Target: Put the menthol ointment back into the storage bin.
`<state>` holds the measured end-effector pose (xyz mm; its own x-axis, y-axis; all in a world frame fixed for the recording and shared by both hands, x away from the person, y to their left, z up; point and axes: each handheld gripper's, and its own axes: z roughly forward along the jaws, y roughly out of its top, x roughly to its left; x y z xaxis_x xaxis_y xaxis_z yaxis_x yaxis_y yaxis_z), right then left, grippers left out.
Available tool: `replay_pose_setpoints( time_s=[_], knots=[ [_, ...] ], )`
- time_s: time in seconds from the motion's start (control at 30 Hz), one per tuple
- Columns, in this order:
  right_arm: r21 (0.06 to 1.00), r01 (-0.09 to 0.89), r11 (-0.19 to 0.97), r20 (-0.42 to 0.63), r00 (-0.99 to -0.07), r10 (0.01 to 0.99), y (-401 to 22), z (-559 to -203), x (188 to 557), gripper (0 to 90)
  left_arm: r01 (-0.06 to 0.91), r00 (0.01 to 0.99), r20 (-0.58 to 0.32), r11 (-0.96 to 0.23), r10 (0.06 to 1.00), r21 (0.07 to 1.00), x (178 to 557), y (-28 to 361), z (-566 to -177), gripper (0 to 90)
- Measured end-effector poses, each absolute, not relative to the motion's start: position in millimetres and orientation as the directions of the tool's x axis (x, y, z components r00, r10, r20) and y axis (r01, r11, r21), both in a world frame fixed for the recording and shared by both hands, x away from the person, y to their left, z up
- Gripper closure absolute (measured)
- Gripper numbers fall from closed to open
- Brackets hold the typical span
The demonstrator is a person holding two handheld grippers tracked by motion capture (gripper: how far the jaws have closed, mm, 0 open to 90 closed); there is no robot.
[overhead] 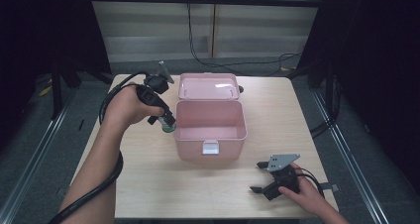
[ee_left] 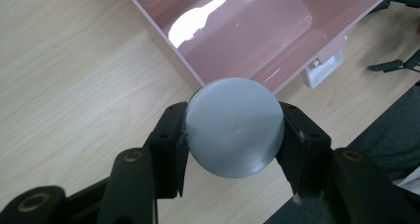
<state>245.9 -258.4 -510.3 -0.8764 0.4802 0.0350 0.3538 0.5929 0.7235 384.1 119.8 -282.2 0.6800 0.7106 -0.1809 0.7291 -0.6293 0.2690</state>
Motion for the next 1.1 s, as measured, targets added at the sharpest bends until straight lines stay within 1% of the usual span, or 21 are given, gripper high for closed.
replay_pose_setpoints(
  time_s=[0.07,0.47,0.8,1.1],
  knots=[
    [0.723,0.354,0.593,0.035,-0.876,0.48,-258,-510,246,11.2,0.724,0.684,-0.167,-0.633,0.71,0.273,386,117,-280,49.9],
    [0.723,0.354,0.593,0.035,-0.876,0.48,-258,-510,246,11.2,0.703,0.704,-0.147,-0.655,0.695,0.276,398,88,-272,50.0],
    [0.723,0.353,0.594,0.034,-0.877,0.479,-258,-510,246,11.2,0.703,0.704,-0.152,-0.651,0.694,0.285,409,63,-279,50.0],
    [0.722,0.357,0.593,0.038,-0.876,0.481,-258,-510,246,11.2,0.723,0.683,-0.161,-0.628,0.713,0.287,419,48,-291,50.0]
  ],
)
